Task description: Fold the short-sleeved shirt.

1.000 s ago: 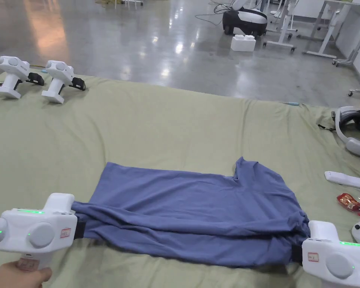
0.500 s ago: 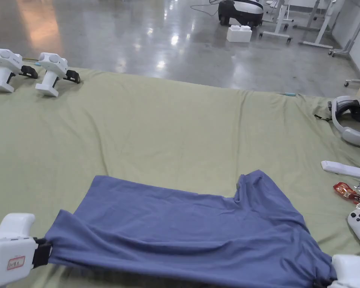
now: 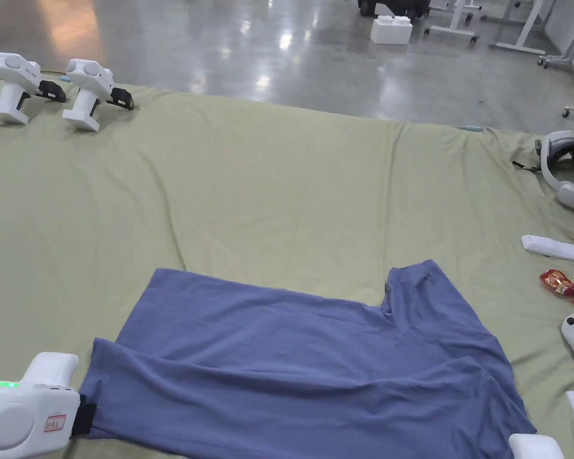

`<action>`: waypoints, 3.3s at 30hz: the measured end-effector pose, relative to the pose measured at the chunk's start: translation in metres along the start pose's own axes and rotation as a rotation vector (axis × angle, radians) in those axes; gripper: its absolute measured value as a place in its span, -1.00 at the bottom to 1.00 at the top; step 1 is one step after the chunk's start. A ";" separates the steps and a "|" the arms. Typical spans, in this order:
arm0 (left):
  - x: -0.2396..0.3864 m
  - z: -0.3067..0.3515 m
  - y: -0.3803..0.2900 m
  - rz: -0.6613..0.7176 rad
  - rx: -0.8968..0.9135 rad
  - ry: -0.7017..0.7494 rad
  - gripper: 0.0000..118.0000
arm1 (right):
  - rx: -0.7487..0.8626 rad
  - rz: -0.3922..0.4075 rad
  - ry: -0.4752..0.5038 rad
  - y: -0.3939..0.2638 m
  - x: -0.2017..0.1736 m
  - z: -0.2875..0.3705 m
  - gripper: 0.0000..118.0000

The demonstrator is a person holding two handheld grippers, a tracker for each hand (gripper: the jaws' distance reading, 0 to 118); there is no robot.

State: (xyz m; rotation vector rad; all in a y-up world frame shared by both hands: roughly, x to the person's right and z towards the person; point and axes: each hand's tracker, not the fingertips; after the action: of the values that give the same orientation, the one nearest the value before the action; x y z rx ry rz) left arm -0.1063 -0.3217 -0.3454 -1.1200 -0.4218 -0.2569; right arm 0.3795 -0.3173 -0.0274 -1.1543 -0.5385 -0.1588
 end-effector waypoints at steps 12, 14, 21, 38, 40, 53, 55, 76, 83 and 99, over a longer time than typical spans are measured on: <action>0.056 0.078 0.053 0.011 0.457 -0.030 0.07 | 0.615 -0.078 0.024 0.068 -0.029 0.093 0.28; 0.072 0.095 0.061 -0.001 0.559 -0.023 0.07 | 0.712 -0.065 0.007 0.079 -0.043 0.103 0.28; 0.113 0.130 0.084 -0.034 0.862 0.034 0.06 | 0.971 -0.138 0.007 0.106 -0.082 0.128 0.28; 0.134 0.149 0.086 -0.005 1.005 0.014 -0.97 | 1.078 -0.206 -0.016 0.110 -0.101 0.141 -0.85; 0.133 0.148 0.087 -0.007 0.999 0.018 -0.98 | 1.083 -0.190 -0.027 0.109 -0.098 0.139 -0.85; 0.063 0.063 0.138 0.011 0.599 -0.032 -0.97 | 1.008 -0.179 -0.020 0.116 -0.088 0.115 -0.85; 0.050 0.032 0.160 0.023 0.463 -0.055 -0.97 | 0.979 -0.180 -0.016 0.119 -0.088 0.106 -0.85; 0.046 -0.115 0.245 0.020 -0.078 -0.022 0.10 | 0.733 -0.165 -0.044 0.126 -0.070 0.030 -0.85; 0.067 -0.106 0.244 -0.066 -0.059 -0.003 -0.87 | 0.676 -0.183 -0.026 0.122 -0.068 0.015 -0.85; 0.050 -0.030 0.212 -0.010 0.182 -0.125 -0.89 | 0.169 -0.112 0.006 0.236 0.035 -0.066 0.18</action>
State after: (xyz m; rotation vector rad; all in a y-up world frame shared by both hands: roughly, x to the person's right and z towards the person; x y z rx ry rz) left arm 0.0301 -0.2601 -0.5067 -0.9585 -0.5503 -0.1541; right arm 0.5224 -0.2744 -0.2251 -0.9590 -0.6003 -0.2094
